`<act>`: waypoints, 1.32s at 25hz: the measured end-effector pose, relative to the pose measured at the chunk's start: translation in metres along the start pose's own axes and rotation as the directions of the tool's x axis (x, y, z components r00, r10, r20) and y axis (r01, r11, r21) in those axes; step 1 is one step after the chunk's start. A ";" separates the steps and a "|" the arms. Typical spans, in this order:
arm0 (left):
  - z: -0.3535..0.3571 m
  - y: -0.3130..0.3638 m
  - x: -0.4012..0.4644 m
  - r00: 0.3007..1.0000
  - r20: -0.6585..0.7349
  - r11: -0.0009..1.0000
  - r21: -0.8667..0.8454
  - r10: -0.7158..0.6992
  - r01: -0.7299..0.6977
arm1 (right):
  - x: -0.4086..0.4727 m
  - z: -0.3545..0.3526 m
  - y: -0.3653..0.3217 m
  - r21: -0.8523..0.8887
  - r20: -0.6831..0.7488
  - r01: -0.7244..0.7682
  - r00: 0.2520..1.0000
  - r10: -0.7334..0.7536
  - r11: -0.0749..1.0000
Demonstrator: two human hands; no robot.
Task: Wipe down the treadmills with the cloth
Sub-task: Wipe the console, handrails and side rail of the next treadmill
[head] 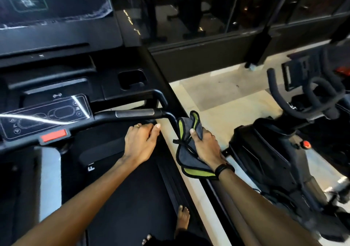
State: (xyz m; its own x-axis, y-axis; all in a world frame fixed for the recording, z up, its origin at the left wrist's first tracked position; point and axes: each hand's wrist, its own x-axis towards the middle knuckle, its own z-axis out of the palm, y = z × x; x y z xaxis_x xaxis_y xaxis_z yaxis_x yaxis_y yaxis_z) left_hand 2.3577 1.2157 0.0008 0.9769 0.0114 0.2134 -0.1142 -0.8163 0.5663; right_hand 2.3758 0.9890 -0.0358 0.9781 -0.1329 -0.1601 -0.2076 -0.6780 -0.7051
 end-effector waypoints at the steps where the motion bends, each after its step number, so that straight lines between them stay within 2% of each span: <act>1: -0.002 -0.001 0.006 1.000 -0.012 1.000 0.008 -0.018 0.018 | 0.013 0.002 -0.006 0.026 0.004 0.028 1.000 -0.028 0.999; 5: -0.001 0.001 0.014 0.996 0.025 0.995 0.046 -0.085 0.084 | 0.048 0.011 -0.029 0.287 -0.036 0.107 0.994 -0.101 0.952; 9: -0.003 -0.002 0.009 0.983 -0.027 0.982 0.036 -0.184 0.185 | 0.070 0.019 -0.078 0.483 -0.060 0.200 0.979 -0.196 0.853; 11: -0.014 -0.006 0.009 0.967 -0.095 0.971 -0.049 -0.237 0.233 | 0.070 0.025 -0.113 0.549 -0.069 0.291 0.950 -0.304 0.784; 13: -0.029 -0.018 0.012 0.910 -0.244 0.934 -0.218 -0.334 0.284 | 0.063 0.035 -0.146 0.559 -0.042 0.380 0.900 -0.433 0.737; 14: -0.038 -0.027 0.013 0.871 -0.325 0.914 -0.296 -0.368 0.277 | 0.061 0.047 -0.158 0.516 0.005 0.445 0.853 -0.522 0.732; 16: -0.061 -0.049 0.013 0.818 -0.448 0.918 -0.325 -0.360 0.227 | 0.059 0.080 -0.176 0.262 0.269 0.633 0.677 -0.685 0.729; 17: -0.073 -0.059 0.012 0.810 -0.488 0.937 -0.283 -0.325 0.205 | 0.058 0.097 -0.180 0.072 0.418 0.725 0.602 -0.681 0.685; 18: -0.086 -0.069 0.010 0.812 -0.509 0.953 -0.235 -0.286 0.189 | 0.057 0.112 -0.182 -0.105 0.512 0.783 0.571 -0.642 0.613; 20: -0.114 -0.086 0.005 0.814 -0.538 0.974 -0.166 -0.219 0.152 | 0.047 0.134 -0.191 -0.323 0.528 0.799 0.597 -0.603 0.507; 22: -0.130 -0.102 0.006 0.809 -0.559 0.982 -0.066 -0.181 0.175 | 0.040 0.147 -0.207 -0.442 0.479 0.761 0.648 -0.593 0.475; 24: -0.141 -0.119 0.010 0.815 -0.554 0.978 -0.001 -0.172 0.206 | 0.039 0.157 -0.223 -0.508 0.446 0.741 0.663 -0.602 0.439; 26: -0.146 -0.132 0.018 0.839 -0.525 0.981 0.041 -0.141 0.190 | 0.043 0.159 -0.238 -0.482 0.470 0.750 0.658 -0.588 0.454; 30: -0.141 -0.134 0.042 0.899 -0.434 0.973 0.228 0.064 0.041 | 0.058 0.145 -0.256 -0.376 0.628 0.781 0.611 -0.483 0.499; 32: -0.138 -0.134 0.062 0.914 -0.399 0.973 0.230 0.076 0.019 | 0.061 0.146 -0.256 -0.379 0.636 0.764 0.625 -0.453 0.522; 33: -0.135 -0.133 0.071 0.923 -0.380 0.973 0.226 0.052 0.039 | 0.057 0.149 -0.251 -0.401 0.597 0.761 0.640 -0.484 0.511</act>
State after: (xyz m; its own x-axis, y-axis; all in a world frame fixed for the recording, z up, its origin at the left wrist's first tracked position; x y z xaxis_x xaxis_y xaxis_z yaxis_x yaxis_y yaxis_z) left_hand 2.4181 1.4026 0.0479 0.8274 0.1881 0.5292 -0.0323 -0.9247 0.3792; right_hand 2.4810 1.2594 0.0290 0.7174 0.6747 -0.1736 0.6438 -0.7372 -0.2051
